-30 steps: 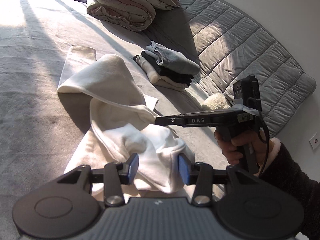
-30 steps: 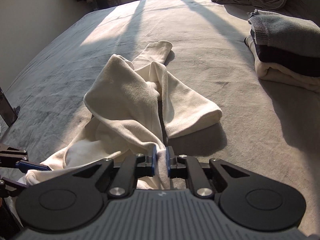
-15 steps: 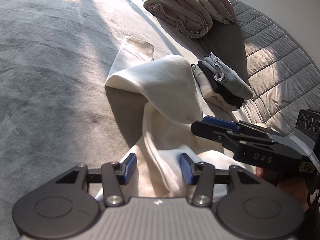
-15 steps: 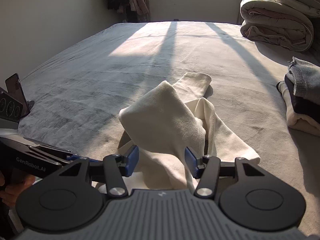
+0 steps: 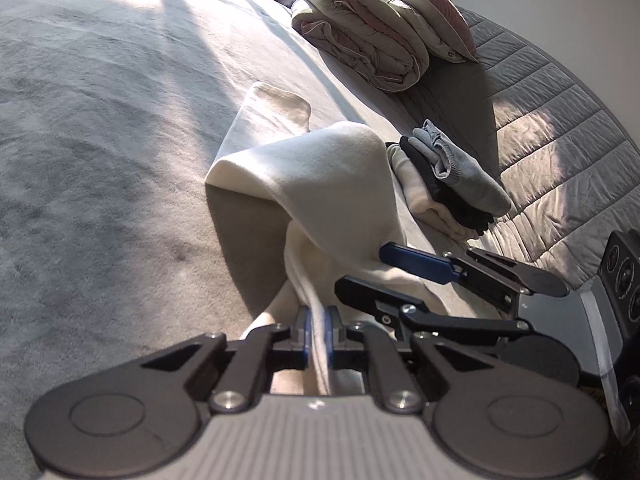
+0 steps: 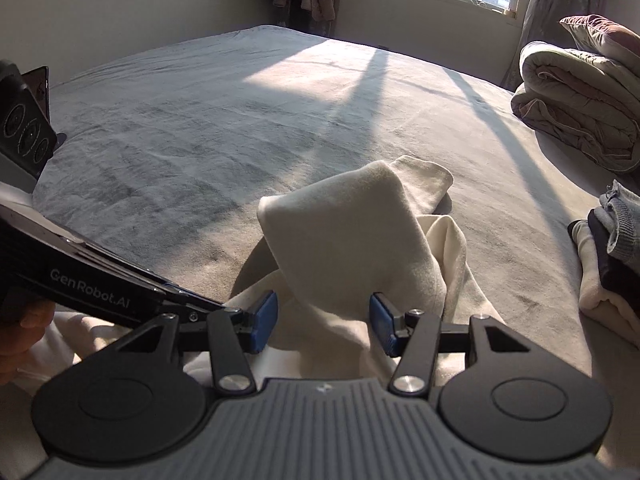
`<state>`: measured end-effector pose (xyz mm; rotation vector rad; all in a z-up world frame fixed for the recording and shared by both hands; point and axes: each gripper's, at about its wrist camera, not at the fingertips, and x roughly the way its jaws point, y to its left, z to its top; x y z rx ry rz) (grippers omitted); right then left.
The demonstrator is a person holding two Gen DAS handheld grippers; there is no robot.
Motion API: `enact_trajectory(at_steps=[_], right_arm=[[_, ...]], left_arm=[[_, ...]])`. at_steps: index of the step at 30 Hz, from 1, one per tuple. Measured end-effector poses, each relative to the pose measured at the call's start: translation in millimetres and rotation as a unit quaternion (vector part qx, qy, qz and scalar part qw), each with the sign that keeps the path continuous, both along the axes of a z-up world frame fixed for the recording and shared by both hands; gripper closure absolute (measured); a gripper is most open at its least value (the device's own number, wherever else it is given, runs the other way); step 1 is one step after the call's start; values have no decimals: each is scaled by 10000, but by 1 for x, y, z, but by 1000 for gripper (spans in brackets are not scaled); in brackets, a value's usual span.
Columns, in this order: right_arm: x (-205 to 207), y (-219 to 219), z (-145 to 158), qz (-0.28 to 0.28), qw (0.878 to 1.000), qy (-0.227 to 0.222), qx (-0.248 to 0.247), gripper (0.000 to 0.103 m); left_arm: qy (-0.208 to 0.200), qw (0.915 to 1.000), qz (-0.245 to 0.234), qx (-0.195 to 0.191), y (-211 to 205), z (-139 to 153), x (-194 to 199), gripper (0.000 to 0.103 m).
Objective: Fold clothes
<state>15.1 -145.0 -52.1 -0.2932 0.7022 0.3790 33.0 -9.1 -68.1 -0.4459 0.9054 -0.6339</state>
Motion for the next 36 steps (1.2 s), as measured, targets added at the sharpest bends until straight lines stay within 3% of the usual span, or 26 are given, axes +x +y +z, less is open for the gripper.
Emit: enact_trajectory(at_steps=[1, 3, 4, 6, 9, 14, 21, 25, 29, 32, 36], right_arm=[[0, 2, -4, -57, 9998, -55, -163, 47], [1, 5, -11, -185, 9987, -158, -450, 70], [3, 3, -10, -307, 9985, -177, -411, 89], [8, -9, -4, -631, 9978, -176, -22, 94], [13, -35, 11, -1212, 9902, -229, 661, 95], [17, -79, 28, -2029, 9663, -298, 1554, 95], [14, -113, 37, -2529, 9458, -372, 2004, 95], [15, -117, 37, -2652, 9425, -287, 2011, 95], [18, -119, 31, -2701, 9417, -4, 2005, 95], [18, -117, 22, -2642, 9437, 346, 1960, 95], [19, -112, 7, -2496, 9509, 752, 1666, 95]], left_arm=[[-69, 10000, 4, 49, 0, 2, -2, 97], [-194, 9997, 27, 133, 0, 6, -5, 98], [-243, 9996, 73, 138, 2, 9, -6, 98], [-328, 9993, 192, 53, 10, 16, -7, 98], [-461, 9982, 383, -72, 26, 27, -8, 98], [-636, 9941, 865, -160, 57, 42, -6, 98], [-933, 9795, 1776, -185, 110, 64, -8, 98], [-1185, 9660, 2298, 59, 141, 78, -17, 98], [-1128, 9569, 2640, 448, 174, 84, -25, 98], [-701, 9627, 2492, 781, 187, 75, -28, 98], [97, 9783, 1785, 1046, 187, 49, -31, 98]])
